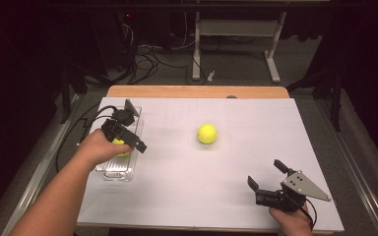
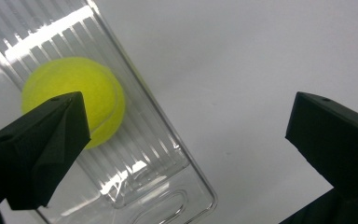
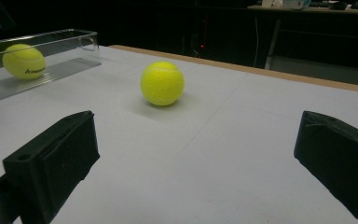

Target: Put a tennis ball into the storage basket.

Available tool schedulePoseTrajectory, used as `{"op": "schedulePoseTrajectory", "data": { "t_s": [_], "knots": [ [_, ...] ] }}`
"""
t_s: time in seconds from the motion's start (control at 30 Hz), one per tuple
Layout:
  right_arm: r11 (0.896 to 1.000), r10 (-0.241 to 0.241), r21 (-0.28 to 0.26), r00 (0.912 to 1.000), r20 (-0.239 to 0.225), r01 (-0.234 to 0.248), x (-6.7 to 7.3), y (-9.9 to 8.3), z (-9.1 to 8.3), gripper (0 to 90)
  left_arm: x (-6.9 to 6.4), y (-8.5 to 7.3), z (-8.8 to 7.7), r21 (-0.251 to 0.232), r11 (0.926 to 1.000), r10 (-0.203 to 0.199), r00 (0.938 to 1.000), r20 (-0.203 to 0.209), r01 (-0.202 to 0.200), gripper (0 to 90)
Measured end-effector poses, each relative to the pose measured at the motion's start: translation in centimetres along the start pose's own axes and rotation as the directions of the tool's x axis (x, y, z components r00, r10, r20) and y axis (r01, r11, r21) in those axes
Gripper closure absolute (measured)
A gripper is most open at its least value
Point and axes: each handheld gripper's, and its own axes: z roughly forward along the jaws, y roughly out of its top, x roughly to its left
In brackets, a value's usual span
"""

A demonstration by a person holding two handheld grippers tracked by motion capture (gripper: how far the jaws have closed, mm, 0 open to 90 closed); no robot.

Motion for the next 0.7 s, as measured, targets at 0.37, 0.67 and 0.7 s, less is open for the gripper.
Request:
{"op": "schedulePoseTrajectory", "data": {
  "t_s": [0.37,0.67,0.7],
  "knots": [
    [1.0,-0.002,0.001,1.0,-0.002,0.002,0.0,0.0,0.0,0.4,-1.8,-0.3,1.2,-0.024,0.9988,0.043,0.9989,0.015,-0.043,0.8],
    [1.0,-0.003,0.002,1.0,-0.003,0.003,0.1,0.0,0.1,0.4,-3.9,-0.8,1.9,-0.033,0.9958,0.087,0.9958,0.03,-0.086,0.8],
    [1.0,-0.003,0.001,1.0,-0.003,0.003,0.1,0.0,0.0,0.4,-4.2,-0.8,2.0,-0.026,0.9954,0.093,0.9954,0.025,-0.092,0.8]
  ]
}}
